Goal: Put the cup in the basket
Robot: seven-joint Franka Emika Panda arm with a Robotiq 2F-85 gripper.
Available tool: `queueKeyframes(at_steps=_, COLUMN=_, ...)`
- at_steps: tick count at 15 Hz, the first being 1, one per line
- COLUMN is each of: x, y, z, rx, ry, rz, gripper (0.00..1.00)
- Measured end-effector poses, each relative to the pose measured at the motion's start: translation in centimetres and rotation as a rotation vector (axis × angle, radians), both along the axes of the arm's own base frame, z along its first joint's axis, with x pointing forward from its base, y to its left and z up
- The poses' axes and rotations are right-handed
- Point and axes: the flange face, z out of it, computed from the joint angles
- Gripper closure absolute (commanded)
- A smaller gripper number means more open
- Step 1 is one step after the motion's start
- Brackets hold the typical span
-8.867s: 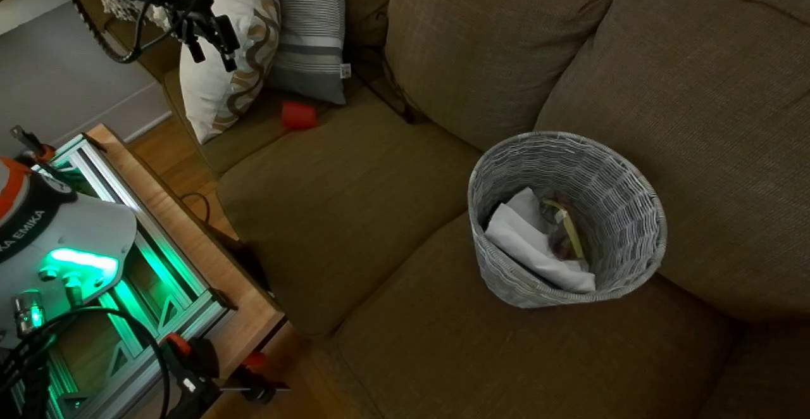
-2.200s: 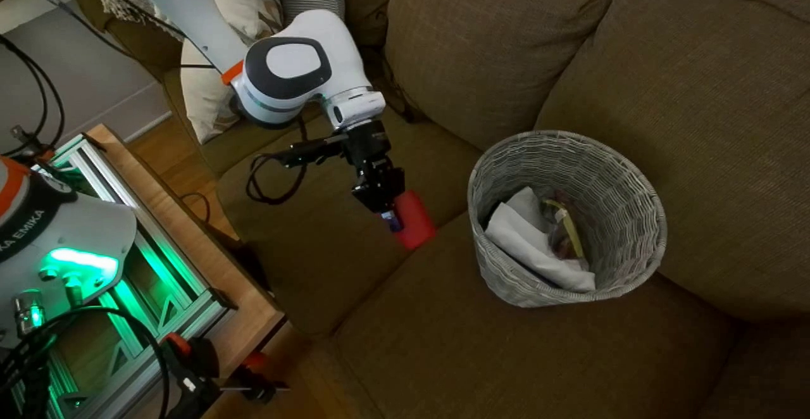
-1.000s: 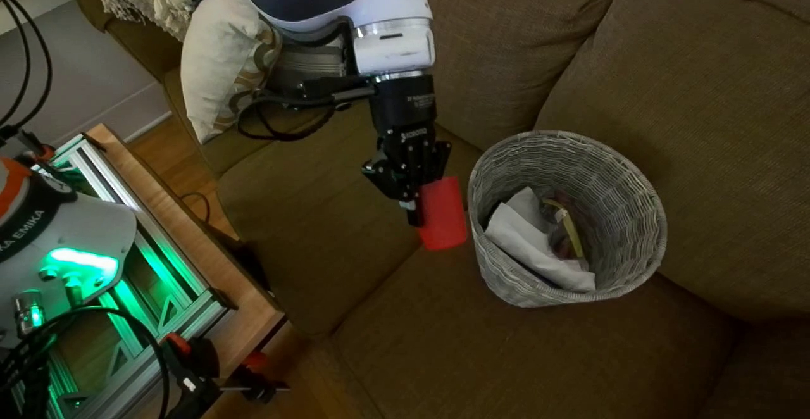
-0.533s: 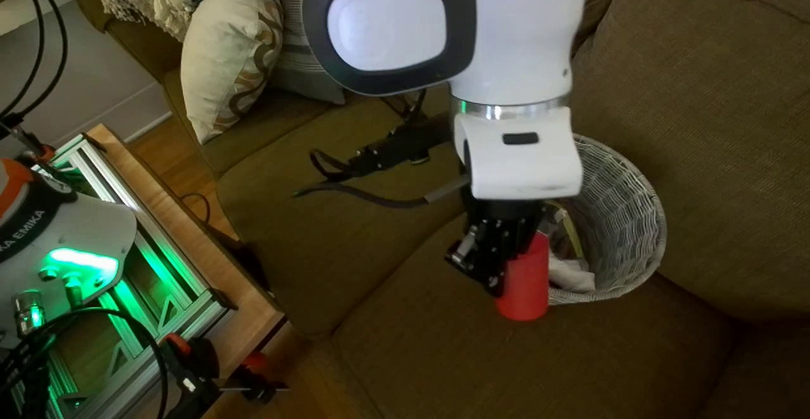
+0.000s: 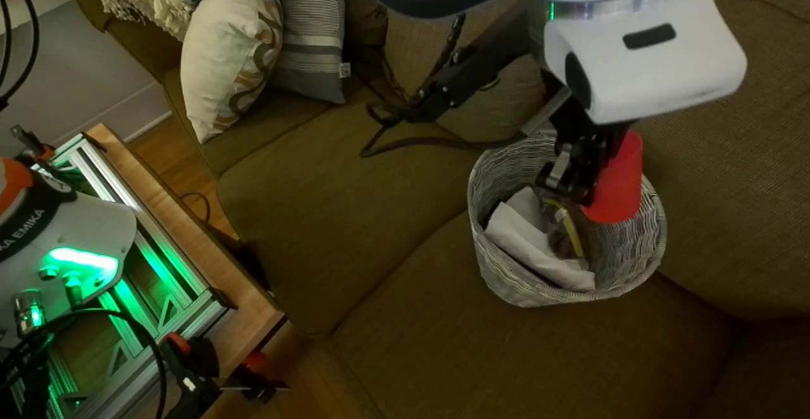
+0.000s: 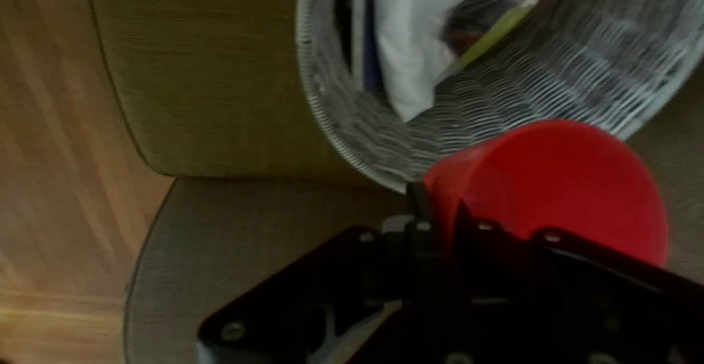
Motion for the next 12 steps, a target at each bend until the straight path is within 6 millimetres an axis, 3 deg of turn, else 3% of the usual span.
queueKeyframes(at_steps=1, x=1.2, y=1.1, z=0.2, rx=0.025, ry=-0.033, rz=0.028, gripper=0.68)
queueKeyframes(at_steps=3, x=3.1, y=3.1, z=-0.2, rx=0.082, ry=-0.080, rz=0.089, gripper=0.54)
queueKeyframes(at_steps=5, x=3.8, y=4.1, z=-1.3, rx=0.126, ry=-0.092, rz=0.115, gripper=0.38)
queueKeyframes(at_steps=7, x=3.1, y=4.2, z=-2.0, rx=0.161, ry=-0.072, rz=0.095, gripper=0.23)
queueKeyframes(at_steps=10, x=0.3, y=4.3, z=-1.5, rx=0.191, ry=-0.065, rz=0.054, gripper=0.02)
queueKeyframes(at_steps=11, x=-0.9, y=4.8, z=-1.0, rx=0.198, ry=-0.071, rz=0.056, gripper=0.00)
queueKeyframes(at_steps=12, x=-1.9, y=5.5, z=-0.3, rx=0.198, ry=-0.083, rz=0.065, gripper=0.12)
